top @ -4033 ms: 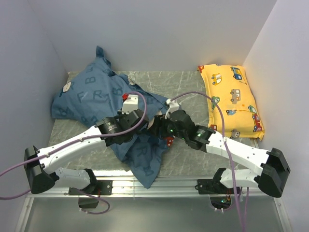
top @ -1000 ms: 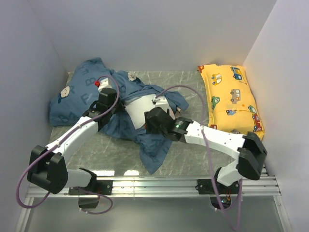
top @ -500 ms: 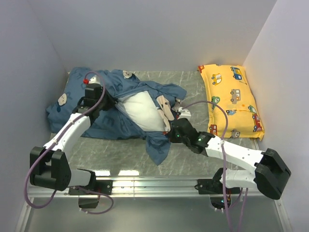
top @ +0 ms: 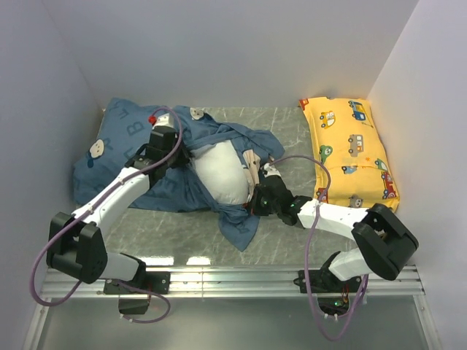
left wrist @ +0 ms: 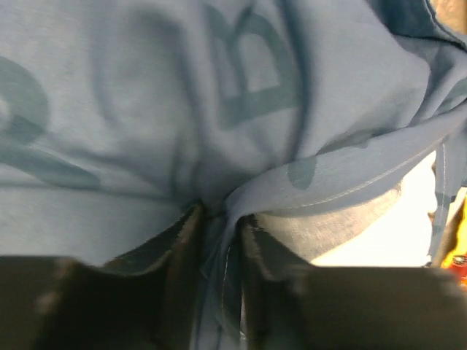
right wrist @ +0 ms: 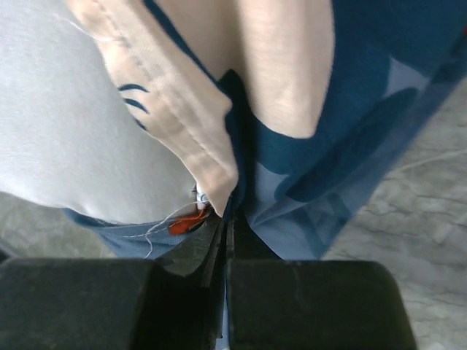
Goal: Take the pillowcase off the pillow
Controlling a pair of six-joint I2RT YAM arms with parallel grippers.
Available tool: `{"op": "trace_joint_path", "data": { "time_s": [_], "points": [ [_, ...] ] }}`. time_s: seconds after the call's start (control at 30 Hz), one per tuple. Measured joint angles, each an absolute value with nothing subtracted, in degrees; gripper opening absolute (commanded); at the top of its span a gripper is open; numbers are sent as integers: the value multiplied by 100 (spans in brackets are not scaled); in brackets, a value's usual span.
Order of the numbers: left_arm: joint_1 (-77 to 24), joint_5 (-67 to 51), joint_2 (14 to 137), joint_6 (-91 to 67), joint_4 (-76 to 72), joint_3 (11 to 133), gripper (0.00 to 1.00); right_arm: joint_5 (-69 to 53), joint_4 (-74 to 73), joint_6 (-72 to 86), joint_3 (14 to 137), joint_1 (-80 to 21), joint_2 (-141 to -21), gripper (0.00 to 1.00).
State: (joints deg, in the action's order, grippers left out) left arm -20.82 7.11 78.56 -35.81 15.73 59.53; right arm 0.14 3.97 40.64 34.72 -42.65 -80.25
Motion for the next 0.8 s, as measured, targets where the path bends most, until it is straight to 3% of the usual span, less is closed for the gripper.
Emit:
{"op": "trace_joint_path", "data": {
  "time_s": [0.03, 0.23, 0.57, 0.8],
  "points": [
    [-2163, 840, 7846, -3546, 1599, 5975, 45, -34, 408, 4060, 3483, -4265, -8018, 0],
    [-2443, 1347, 7762, -3398, 1997, 6237, 59, -158, 416, 4014, 3562, -4263, -7981, 0],
    [-2674, 1490, 7708, -3157, 2609, 6792, 73, -183, 292, 3962, 3566, -4261, -7649, 0],
    [-3017, 1431, 7708, -3052, 2783, 6917, 73, -180, 180, 3953, 3568, -4261, -7432, 0]
  ]
}}
